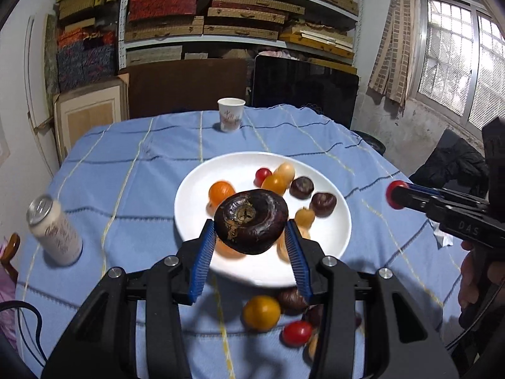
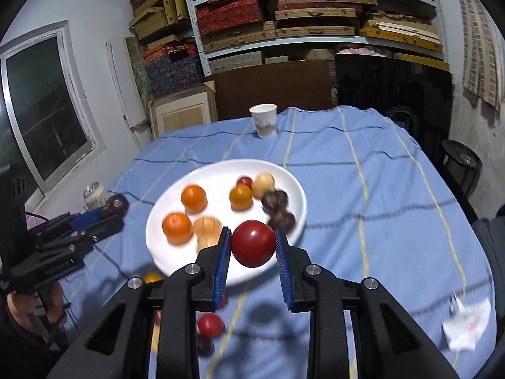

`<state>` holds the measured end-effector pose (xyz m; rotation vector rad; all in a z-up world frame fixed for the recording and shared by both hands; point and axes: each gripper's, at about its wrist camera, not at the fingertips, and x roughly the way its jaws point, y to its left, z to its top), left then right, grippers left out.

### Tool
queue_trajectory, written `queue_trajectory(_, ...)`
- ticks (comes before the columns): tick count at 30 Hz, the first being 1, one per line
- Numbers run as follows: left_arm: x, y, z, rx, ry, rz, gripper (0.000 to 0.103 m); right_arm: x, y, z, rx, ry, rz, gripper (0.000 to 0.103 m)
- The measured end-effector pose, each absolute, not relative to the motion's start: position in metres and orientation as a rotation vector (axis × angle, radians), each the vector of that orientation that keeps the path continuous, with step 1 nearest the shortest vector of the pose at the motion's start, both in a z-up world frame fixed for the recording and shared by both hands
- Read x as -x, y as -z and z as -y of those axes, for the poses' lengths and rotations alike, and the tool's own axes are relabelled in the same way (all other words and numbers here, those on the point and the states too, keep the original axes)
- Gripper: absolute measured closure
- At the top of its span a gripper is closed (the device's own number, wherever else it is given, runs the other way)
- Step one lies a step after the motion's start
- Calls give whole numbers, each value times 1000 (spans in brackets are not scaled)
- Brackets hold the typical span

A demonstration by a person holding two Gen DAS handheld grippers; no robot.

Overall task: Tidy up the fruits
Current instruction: 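Carry the brown fruit and tomato onto the white plate and open both tools, then withdraw both open tools from the plate toward the pale apple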

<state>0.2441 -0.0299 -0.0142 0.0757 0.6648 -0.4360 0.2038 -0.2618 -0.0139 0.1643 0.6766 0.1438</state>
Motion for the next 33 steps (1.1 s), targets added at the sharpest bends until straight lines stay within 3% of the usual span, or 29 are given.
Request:
queue_trajectory(9, -320, 39, 77, -144, 413, -766, 59, -290, 29, 250, -190, -155, -746, 73)
queue_trajectory(12, -334, 47, 78, -121, 404, -789, 58, -304, 38, 254, -224, -153, -747, 61)
queue_trajectory(14, -331, 45, 73, -94, 411, -774, 56, -304, 40, 255, -233, -151, -744, 60)
queue_trajectory(16, -325, 42, 70, -91, 406, -754, 40, -295, 39, 254, -220, -155, -731, 60)
queue_trajectory(20, -296, 25, 54, -42, 422, -706, 31, -269, 37, 260, -243, -161, -736, 60)
queue_trajectory(22, -275, 20, 43, -33, 415, -680, 21, -243, 35, 259, -243, -175, -734, 52)
queue_trajectory(25, -239, 22, 27, -65, 394, -651, 18, -201, 39, 250, -212, -223, -734, 45)
queue_trajectory(33, -195, 77, -24, 6, 330, -769, 18, -122, 76, 184, 9, -369, -766, 43)
